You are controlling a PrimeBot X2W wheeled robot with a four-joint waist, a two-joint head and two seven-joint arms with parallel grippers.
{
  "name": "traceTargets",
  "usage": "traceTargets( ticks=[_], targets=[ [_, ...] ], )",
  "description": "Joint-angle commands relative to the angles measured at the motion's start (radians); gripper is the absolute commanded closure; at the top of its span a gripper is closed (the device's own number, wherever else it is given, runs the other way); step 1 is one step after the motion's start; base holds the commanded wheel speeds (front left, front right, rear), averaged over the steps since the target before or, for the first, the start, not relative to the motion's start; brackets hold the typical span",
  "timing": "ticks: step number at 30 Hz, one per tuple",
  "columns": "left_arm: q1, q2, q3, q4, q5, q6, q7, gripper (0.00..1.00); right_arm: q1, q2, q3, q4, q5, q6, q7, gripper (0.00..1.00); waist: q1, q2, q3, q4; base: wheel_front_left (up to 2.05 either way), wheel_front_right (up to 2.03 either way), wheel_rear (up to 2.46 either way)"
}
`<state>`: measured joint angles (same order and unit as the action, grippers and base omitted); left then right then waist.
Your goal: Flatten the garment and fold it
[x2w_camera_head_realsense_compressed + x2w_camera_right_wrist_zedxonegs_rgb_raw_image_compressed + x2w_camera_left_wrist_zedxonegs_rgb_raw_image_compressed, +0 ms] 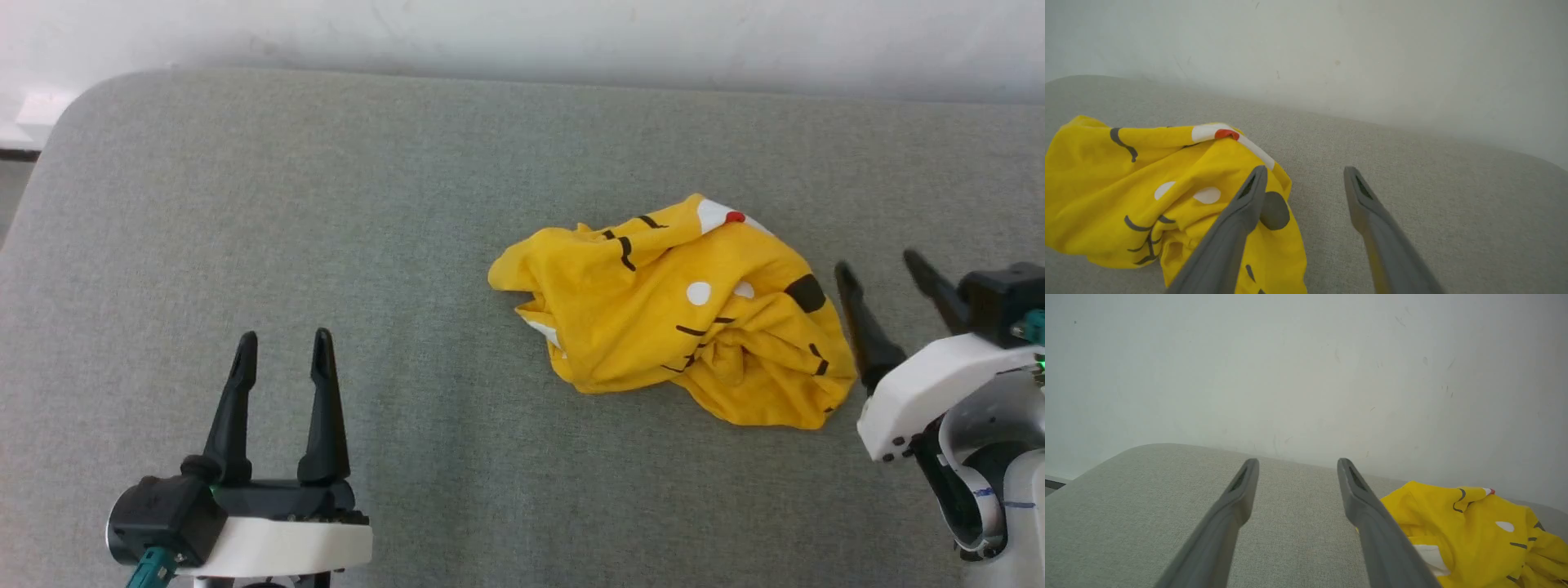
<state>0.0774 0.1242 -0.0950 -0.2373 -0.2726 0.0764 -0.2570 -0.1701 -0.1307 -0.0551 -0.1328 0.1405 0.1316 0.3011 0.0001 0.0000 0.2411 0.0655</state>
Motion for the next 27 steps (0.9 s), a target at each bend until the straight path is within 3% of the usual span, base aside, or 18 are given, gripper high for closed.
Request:
traceTargets(
  ticks=[1,8,12,13,14,15,21,27],
  targets=[
    [-0.015,-0.009,0.007,0.007,0.013,-0.013,-0.005,0.0,-0.01,-0.018,0.011,0.012,0.007,-0.001,0.028,0.0,-0.0001,0.0,0.018,0.016,0.0,0.0,0.0],
    [-0.039,-0.053,0.031,0.035,0.041,-0.078,-0.005,0.0,-0.001,-0.082,0.074,0.146,0.115,-0.001,0.215,0.0,-0.0001,0.0,0.054,0.055,0.0,0.0,0.0],
    [-0.053,-0.065,0.034,0.049,0.05,-0.1,-0.005,0.0,-0.001,-0.094,0.098,0.198,0.14,-0.001,0.252,0.0,-0.0001,0.0,0.065,0.076,0.0,0.0,0.0],
    [-0.055,-0.067,0.034,0.052,0.051,-0.103,-0.005,0.0,-0.003,-0.095,0.104,0.205,0.14,-0.001,0.248,0.11,-0.0001,0.0,0.065,0.081,0.0,0.0,0.0],
    [-0.057,-0.068,0.034,0.056,0.051,-0.106,-0.005,0.0,-0.008,-0.093,0.102,0.209,0.139,-0.001,0.234,0.62,-0.0001,0.0,0.064,0.084,0.0,0.0,0.0],
    [-0.057,-0.07,0.035,0.06,0.053,-0.108,-0.005,0.0,-0.013,-0.086,0.088,0.213,0.135,-0.001,0.219,1.0,-0.0001,0.0,0.063,0.087,0.0,0.0,0.0],
    [-0.043,-0.073,0.05,0.075,0.058,-0.107,-0.005,0.0,-0.104,-0.115,0.072,0.161,0.11,-0.001,0.175,1.0,-0.0001,0.0,0.03,0.084,0.0,0.0,0.0],
    [-0.035,-0.074,0.041,0.078,0.047,-0.098,-0.005,0.0,-0.287,-0.203,0.088,0.068,0.086,-0.001,0.228,1.0,-0.0001,0.0,-0.001,0.075,0.0,0.0,0.0]
  ],
)
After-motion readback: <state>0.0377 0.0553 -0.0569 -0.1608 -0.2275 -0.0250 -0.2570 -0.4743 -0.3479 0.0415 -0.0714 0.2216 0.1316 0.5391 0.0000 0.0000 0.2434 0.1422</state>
